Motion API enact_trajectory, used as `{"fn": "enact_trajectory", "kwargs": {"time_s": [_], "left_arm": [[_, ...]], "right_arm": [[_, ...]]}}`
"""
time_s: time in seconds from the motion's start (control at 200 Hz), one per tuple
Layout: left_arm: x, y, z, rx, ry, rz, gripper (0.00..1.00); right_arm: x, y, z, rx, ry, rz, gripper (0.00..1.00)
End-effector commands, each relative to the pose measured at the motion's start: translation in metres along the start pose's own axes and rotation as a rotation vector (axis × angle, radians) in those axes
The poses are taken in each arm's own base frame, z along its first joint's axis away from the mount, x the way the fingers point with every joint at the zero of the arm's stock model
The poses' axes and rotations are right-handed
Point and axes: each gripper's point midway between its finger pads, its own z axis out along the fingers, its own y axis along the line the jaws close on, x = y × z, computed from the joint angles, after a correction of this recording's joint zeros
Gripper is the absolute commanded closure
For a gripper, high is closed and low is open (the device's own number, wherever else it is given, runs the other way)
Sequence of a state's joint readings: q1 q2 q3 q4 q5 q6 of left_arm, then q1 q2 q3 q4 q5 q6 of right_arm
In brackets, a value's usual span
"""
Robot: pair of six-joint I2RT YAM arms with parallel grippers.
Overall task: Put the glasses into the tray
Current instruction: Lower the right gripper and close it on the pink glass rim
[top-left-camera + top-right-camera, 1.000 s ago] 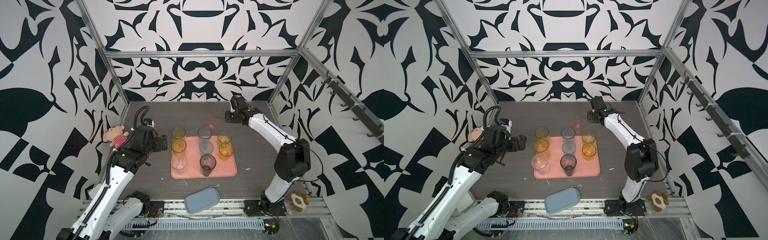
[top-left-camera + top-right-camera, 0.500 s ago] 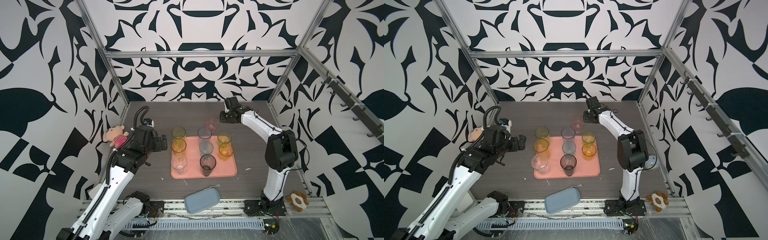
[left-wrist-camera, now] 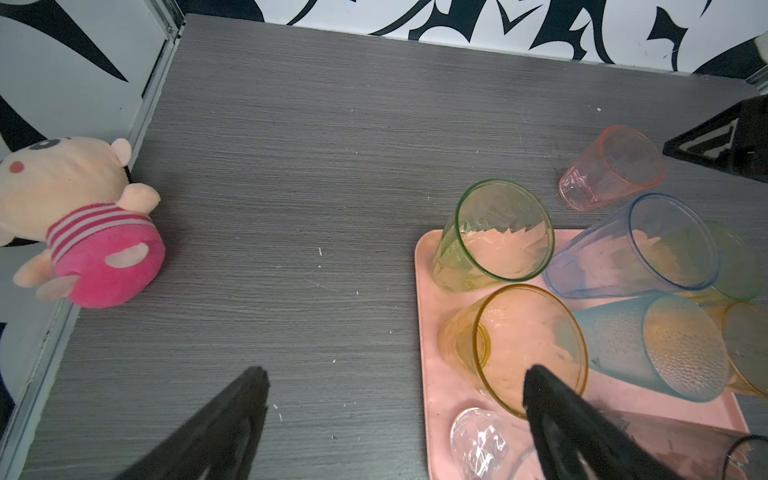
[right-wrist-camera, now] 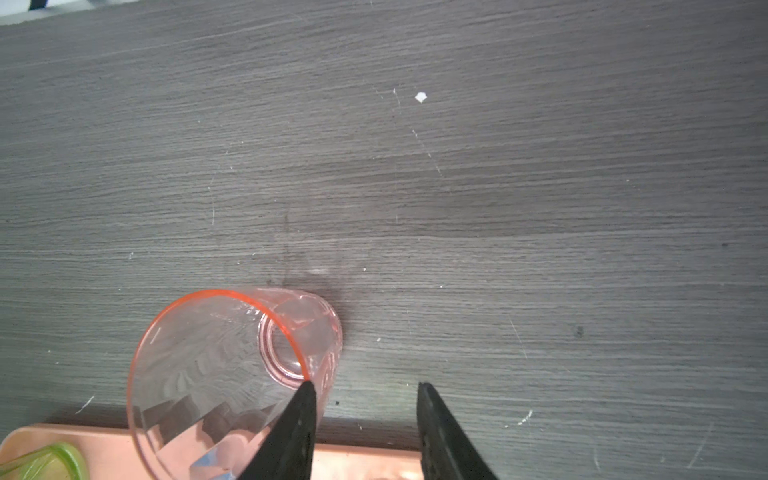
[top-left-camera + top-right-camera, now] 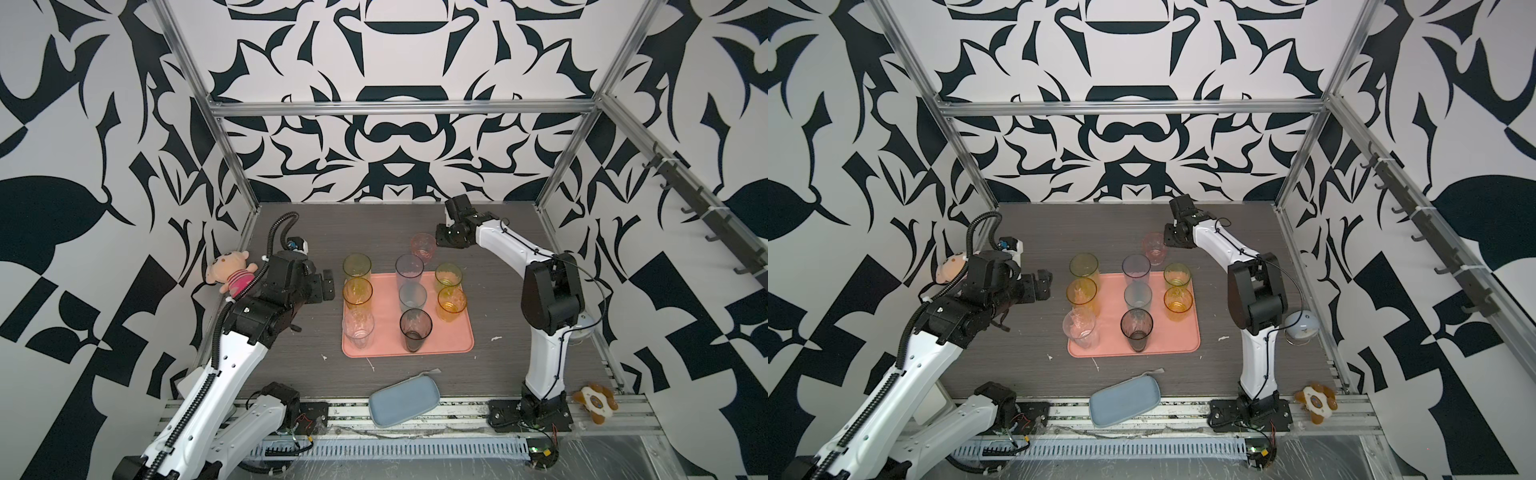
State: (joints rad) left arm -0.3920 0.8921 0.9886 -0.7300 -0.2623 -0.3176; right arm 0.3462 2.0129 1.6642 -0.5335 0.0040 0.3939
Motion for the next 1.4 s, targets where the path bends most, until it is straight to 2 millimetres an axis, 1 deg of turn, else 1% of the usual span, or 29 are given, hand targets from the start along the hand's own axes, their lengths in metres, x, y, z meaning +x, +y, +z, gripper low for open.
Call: {"fn": "enact_trajectory", "kwargs": {"time_s": [0.0,0.17,0.36,0.72,1.135,1.395], "left_arm": [[0.000,0.002,-0.003,-0.006,0.002,-0.006,0.01],[0.001,0.002,-0.002,-0.006,0.008,-0.005,0.00],[0.001,0.000,-0.002,0.001,0.009,-0.002,0.01],[0.001,0.001,-0.002,-0.002,0.009,-0.002,0.01],[0.002,0.001,-0.001,-0.002,0.012,-0.004,0.01],[0.002,0.000,0.000,-0.001,0.014,-0.004,0.00]], "right_arm": [[-0.019,0.013,-0.015,-0.050,-0.046,0.020,0.56],[-0.021,0.018,-0.015,-0.077,-0.048,0.024,0.55],[-0.020,0.022,-0.008,-0.097,-0.026,0.030,0.55],[-0.021,0.027,0.007,-0.110,0.001,0.044,0.60],[-0.015,0.024,0.019,-0.095,0.025,0.042,0.77],[-0.018,0.024,0.017,-0.088,0.022,0.034,0.92]]}}
